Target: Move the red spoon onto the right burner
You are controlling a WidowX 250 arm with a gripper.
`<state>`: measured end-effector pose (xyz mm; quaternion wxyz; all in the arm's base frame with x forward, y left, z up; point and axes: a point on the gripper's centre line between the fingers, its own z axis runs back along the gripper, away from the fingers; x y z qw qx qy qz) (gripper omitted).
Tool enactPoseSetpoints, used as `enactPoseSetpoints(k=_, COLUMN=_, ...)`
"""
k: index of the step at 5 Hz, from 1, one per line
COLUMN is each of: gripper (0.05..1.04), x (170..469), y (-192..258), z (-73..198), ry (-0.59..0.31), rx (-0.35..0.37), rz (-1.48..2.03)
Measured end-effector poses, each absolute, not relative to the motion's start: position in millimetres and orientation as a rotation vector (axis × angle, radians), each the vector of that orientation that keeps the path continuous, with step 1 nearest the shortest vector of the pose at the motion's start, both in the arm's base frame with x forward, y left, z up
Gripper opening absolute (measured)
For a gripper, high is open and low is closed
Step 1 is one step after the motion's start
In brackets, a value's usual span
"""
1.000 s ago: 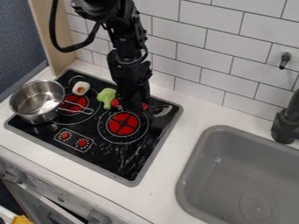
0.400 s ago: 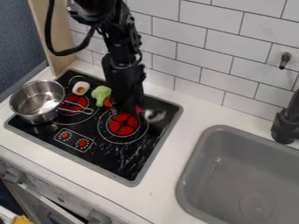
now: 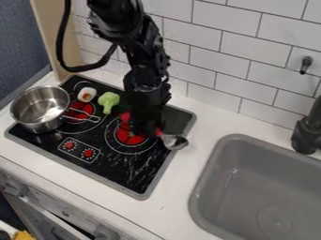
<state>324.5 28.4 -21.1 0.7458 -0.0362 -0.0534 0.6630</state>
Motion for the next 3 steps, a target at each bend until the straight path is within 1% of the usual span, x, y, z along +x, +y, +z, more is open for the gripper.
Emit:
enactPoseSetpoints(k=1, gripper=0.684, x=324.4, y=28.6, z=-23.2, ry=-0.153, rx=-0.060, rz=1.491)
enactPoseSetpoints(k=2, gripper=0.964, x=323.8, y=31.0, z=-23.1, ry=-0.163, rx=-0.043, rz=1.502)
enactPoseSetpoints(k=3, gripper=1.007, x=319.3, y=33.8, z=-22.3, ry=-0.165, rx=-0.018, rz=1.526)
